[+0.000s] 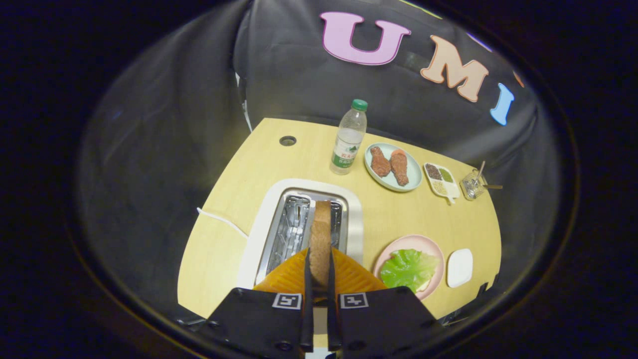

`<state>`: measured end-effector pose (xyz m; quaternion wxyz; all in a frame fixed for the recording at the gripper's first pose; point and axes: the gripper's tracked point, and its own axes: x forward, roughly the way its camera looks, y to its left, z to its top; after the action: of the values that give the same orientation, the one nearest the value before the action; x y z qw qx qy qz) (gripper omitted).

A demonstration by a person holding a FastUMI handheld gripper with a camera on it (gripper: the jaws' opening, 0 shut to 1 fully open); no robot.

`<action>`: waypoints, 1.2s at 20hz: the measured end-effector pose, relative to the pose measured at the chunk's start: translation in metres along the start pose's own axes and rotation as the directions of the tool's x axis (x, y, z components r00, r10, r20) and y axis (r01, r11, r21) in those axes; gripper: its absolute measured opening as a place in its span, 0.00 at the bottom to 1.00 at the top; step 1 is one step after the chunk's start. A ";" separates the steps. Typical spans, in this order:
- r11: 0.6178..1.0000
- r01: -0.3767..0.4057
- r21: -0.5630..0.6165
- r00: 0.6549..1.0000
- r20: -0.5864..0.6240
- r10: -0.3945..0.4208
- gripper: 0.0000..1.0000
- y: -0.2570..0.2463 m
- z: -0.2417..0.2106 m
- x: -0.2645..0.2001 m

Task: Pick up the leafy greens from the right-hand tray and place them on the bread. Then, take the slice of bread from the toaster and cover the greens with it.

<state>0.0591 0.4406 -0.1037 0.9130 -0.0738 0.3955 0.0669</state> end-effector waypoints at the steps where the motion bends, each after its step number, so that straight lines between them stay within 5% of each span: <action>1: 1.000 -0.008 0.006 1.000 0.000 0.008 0.14 -0.001 0.002 -0.002; 15: 0.972 -0.120 0.204 0.976 0.202 0.078 0.14 -0.069 0.067 -0.087; 24: 0.961 -0.038 0.273 0.995 0.099 0.012 0.14 -0.153 0.013 -0.049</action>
<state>0.0629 0.2898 -0.0469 0.9315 0.0620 0.3575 0.0264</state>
